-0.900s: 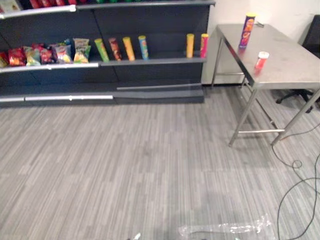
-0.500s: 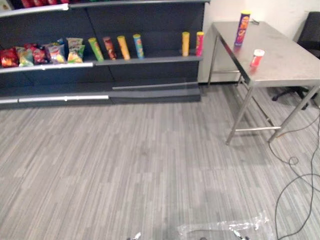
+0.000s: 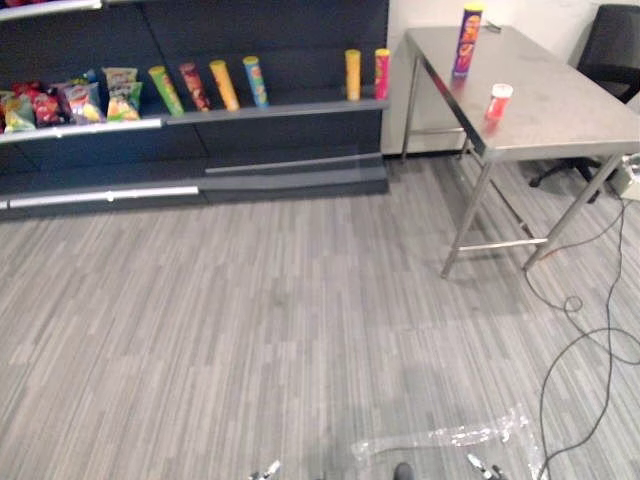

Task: Put the gum and the chips on the shelf.

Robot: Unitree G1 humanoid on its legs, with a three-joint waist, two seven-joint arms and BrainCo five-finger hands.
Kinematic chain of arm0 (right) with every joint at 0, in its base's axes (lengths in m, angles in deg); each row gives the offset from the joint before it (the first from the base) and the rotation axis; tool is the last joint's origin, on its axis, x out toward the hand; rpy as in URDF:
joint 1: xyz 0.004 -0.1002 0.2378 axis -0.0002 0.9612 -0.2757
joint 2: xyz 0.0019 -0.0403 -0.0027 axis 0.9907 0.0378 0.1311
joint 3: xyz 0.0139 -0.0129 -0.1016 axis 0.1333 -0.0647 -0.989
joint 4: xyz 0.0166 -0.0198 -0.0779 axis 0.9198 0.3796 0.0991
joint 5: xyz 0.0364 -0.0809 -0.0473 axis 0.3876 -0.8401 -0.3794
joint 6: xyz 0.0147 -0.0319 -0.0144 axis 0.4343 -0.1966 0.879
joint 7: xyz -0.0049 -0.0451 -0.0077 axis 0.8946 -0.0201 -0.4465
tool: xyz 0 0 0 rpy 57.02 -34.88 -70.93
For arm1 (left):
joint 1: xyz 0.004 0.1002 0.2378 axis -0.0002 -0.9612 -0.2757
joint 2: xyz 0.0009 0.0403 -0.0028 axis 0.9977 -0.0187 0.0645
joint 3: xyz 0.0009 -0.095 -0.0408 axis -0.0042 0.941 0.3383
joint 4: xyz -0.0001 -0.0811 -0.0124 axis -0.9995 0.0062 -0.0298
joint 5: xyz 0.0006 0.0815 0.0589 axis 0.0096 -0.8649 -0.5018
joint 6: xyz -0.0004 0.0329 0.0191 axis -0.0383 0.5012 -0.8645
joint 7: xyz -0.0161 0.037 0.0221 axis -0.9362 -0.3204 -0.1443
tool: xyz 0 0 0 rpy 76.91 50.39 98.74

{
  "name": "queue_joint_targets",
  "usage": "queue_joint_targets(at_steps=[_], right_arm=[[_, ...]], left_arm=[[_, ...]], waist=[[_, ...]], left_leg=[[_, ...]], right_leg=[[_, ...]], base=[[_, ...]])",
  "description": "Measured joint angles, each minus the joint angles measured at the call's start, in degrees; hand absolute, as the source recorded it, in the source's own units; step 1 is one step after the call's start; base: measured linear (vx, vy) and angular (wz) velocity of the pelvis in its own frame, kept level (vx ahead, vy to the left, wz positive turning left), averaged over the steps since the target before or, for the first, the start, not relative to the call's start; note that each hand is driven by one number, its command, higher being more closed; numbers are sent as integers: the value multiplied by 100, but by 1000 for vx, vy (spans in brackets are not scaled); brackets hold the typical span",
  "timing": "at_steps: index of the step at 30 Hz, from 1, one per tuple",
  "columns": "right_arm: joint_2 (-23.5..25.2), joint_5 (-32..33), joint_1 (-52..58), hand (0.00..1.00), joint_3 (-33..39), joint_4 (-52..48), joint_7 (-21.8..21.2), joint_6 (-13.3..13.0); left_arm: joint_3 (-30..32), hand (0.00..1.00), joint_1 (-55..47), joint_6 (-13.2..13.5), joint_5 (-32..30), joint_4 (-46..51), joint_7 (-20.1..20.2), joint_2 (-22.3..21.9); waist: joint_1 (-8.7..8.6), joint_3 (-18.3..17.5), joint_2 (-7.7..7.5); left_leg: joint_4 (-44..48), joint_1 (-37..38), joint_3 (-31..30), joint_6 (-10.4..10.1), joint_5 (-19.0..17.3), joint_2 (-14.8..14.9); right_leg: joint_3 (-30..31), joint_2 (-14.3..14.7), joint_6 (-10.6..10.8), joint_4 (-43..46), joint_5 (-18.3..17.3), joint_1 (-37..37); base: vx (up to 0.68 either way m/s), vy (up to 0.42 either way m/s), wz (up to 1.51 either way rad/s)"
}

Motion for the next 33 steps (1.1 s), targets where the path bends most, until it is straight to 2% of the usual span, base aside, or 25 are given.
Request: queue_joint_targets(at_steps=[11,16,24,27,28,29,30,31,32,33], right_arm=[[6,1,59,0,6,12,-5,2],[0,-219,37,0,46,11,7,-2],[14,-403,-23,0,655,66,21,168],[21,-403,-111,0,684,69,34,179],[21,-403,-117,0,696,80,49,178],[38,-369,-120,0,713,104,41,190],[46,-331,-117,0,710,163,20,207],[45,-325,-100,0,695,211,20,203],[73,-324,-85,0,660,241,33,202],[91,-315,-55,0,626,243,34,196]], left_arm=[[0,0,3,-6,-14,-6,47,7],[0,0,11,-6,-19,-31,48,11],[58,0,6,-54,6,-48,44,0],[55,0,25,-104,18,-44,44,5],[67,0,34,-106,19,-33,41,11],[73,0,84,-104,40,-37,33,59],[77,0,154,-104,138,-33,10,119],[96,0,213,-105,213,-27,-54,129],[207,0,227,-104,250,-4,-74,143],[305,0,228,-97,259,45,-74,153]], waist=[[4,-11,-12],[-22,-19,-15],[-85,-18,28],[-108,24,38],[-108,73,23],[-109,165,-59],[-113,230,-160],[-106,276,-200],[-101,360,-263],[-124,391,-304]], left_leg=[[0,-10,-96,-16,-22,12],[1,-1,-177,-17,-22,2],[2,-53,-160,-21,-15,36],[3,-209,-136,-51,42,56],[18,-213,-135,-66,49,54],[241,-278,-149,-187,-41,53],[805,-532,-165,-244,-310,110],[1357,-762,-198,-256,-560,221],[2218,-1087,-171,-364,-731,419],[3036,-1442,-166,-346,-726,609]], right_leg=[[-220,19,-23,-278,31,203],[-323,14,-11,-335,34,275],[-303,25,29,-241,16,171],[-279,-26,-14,332,-209,-237],[-280,-64,-35,607,-351,-355],[-301,-172,-62,1067,-635,-520],[-374,-300,-119,1540,-969,-700],[-444,-351,-212,1795,-1158,-778],[-513,-361,-267,1952,-1298,-765],[-577,-364,-296,2026,-1371,-722]], base=[[38,-23,8],[21,-15,9],[-22,-13,-1],[-20,-8,-6],[-24,-15,8],[-67,-63,22],[-67,-93,32],[-67,-162,40],[-25,-158,35],[-16,-161,27]])
